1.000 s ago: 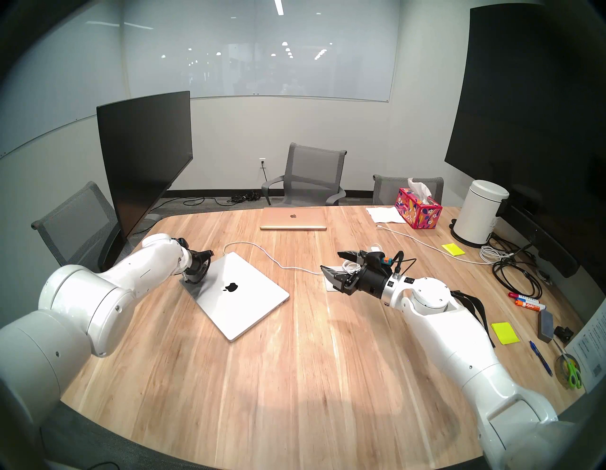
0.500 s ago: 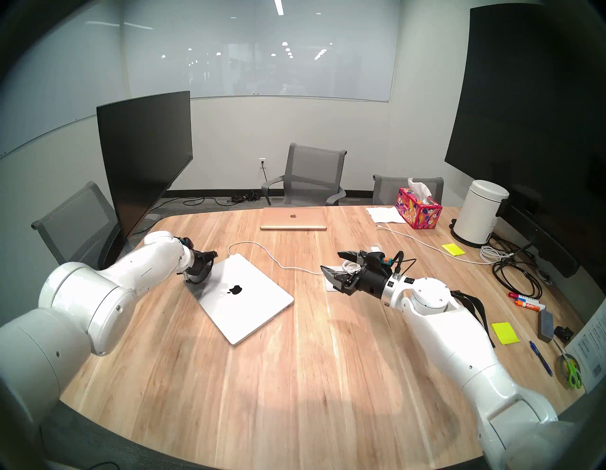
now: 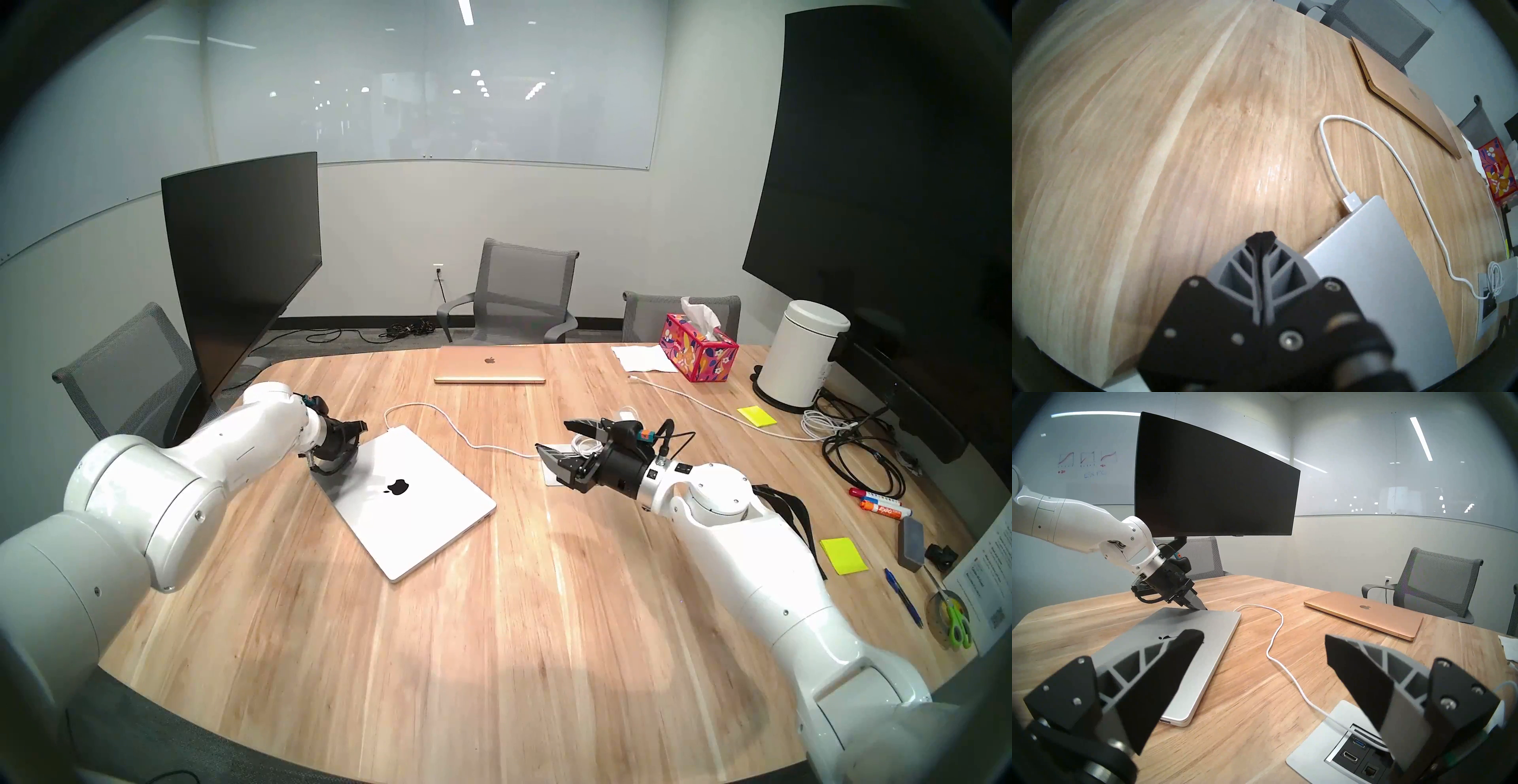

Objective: Unplug the charging cable from the port of the MacBook and lay it on the desk

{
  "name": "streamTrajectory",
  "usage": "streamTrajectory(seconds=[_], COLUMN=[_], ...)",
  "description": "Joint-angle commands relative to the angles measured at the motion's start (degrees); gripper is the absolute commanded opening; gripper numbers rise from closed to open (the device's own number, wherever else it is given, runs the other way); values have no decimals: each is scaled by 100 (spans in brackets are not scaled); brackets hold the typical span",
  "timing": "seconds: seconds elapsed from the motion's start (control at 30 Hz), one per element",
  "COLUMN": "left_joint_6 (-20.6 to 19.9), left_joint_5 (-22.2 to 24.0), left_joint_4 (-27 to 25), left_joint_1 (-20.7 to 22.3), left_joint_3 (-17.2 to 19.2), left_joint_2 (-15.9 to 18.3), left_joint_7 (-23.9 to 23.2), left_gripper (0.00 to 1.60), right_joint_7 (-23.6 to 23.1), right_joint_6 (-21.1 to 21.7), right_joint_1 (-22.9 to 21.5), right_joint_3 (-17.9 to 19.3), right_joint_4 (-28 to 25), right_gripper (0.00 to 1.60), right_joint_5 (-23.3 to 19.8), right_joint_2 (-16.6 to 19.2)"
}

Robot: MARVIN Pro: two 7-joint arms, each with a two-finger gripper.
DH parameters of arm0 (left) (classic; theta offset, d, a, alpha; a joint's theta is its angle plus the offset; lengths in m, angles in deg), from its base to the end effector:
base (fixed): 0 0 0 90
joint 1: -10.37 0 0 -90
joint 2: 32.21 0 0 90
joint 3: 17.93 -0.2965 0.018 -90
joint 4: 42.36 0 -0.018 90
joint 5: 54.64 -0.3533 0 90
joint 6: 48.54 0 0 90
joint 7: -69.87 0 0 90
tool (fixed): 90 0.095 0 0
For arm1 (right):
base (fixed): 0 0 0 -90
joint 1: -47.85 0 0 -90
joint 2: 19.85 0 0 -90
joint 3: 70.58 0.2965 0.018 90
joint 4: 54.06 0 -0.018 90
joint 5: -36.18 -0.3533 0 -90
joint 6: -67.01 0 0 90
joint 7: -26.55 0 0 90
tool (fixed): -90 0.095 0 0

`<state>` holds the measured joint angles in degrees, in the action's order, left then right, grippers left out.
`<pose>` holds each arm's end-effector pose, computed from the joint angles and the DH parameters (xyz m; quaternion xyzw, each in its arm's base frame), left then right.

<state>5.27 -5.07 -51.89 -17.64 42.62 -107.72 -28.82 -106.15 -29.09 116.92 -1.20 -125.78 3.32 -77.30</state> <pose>0.6434 0.1162 -0.3250 0.9276 0.1383 0.3136 0.1484 0.5170 -0.0528 -0.2832 -0.6460 -0.3205 -0.6369 0.2726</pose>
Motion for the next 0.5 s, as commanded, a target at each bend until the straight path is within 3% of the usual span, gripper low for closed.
streamTrajectory(seconds=[0.0, 0.47], left_joint_6=[-589, -786], left_joint_5=[-71, -210], left_joint_4=[189, 171], left_joint_1=[-677, -560], left_joint_3=[-179, -466], left_joint_2=[-344, -319], left_joint_7=[-154, -365], left_gripper=[0, 0], right_joint_7=[-6, -4], right_joint_6=[-16, -17], right_joint_1=[-76, -75], right_joint_3=[33, 31], right_joint_4=[-61, -47], right_gripper=[160, 160], right_joint_5=[-13, -8], right_joint_2=[-2, -5])
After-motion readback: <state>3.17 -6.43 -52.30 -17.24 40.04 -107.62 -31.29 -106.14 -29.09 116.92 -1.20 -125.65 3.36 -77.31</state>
